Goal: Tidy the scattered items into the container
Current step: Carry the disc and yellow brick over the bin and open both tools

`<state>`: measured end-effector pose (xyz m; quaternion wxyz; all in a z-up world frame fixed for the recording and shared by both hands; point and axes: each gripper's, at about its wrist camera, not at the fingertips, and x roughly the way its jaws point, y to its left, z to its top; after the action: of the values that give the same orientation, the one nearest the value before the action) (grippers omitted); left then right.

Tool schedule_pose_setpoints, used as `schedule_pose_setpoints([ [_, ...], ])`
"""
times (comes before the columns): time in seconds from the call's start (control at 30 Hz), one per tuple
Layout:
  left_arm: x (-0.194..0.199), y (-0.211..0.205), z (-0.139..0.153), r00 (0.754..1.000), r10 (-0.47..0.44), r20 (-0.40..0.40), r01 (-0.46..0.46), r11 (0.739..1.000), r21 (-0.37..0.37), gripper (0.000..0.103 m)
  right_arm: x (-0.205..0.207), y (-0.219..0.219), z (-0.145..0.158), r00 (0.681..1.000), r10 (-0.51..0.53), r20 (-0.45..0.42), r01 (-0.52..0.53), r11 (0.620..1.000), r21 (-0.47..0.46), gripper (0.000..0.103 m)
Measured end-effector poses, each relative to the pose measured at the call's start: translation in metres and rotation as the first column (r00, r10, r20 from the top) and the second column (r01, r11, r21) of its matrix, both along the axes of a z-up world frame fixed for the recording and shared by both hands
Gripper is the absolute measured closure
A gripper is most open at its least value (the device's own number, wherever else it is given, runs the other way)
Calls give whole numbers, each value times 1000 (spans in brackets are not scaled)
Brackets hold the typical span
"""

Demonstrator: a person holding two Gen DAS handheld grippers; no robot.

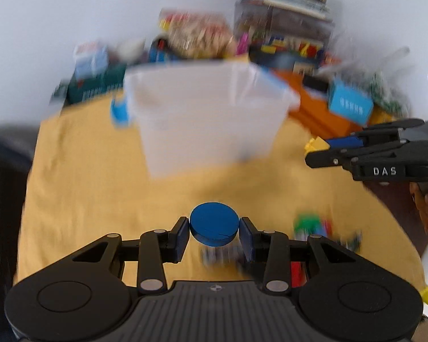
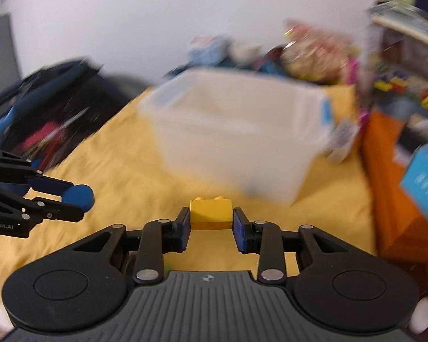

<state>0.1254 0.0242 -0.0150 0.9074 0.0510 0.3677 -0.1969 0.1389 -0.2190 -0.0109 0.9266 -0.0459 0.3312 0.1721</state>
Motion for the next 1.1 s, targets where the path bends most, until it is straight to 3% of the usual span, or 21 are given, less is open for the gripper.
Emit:
schedule_pose_setpoints([
  [0.13,49,-25,37,990,-32,137,26,999,40,61,36,-5,23,995,-45,85,46,999,-6,68],
  [0.2,72,-32,52,985,-21,174,17,1000,26,61,54,-4,34,992,-62,113,63,998,-3,68],
  [0.33,114,-44,66,972,-16,236,9,1000,27,61,91,-4,40,991,-100,93,98,995,25,68],
  [0.53,176,-47,36,986,99,137,-107,993,48,61,136,4,12,992,-123,-13,122,992,-13,68],
  [0.6,187,-46,21,989,118,93,-123,991,53,53,146,7,1,990,-133,-48,131,990,-44,67],
  [0.67,196,-42,7,987,156,31,-158,986,55,48,152,8,-7,989,-131,-64,127,990,-66,56],
  [0.87,179,-27,24,975,216,45,-215,976,-13,46,148,3,-2,994,-100,-36,98,993,-61,55],
  [1.1,98,-23,52,973,203,109,-193,976,-99,33,114,-7,26,996,-72,43,72,997,-5,55],
])
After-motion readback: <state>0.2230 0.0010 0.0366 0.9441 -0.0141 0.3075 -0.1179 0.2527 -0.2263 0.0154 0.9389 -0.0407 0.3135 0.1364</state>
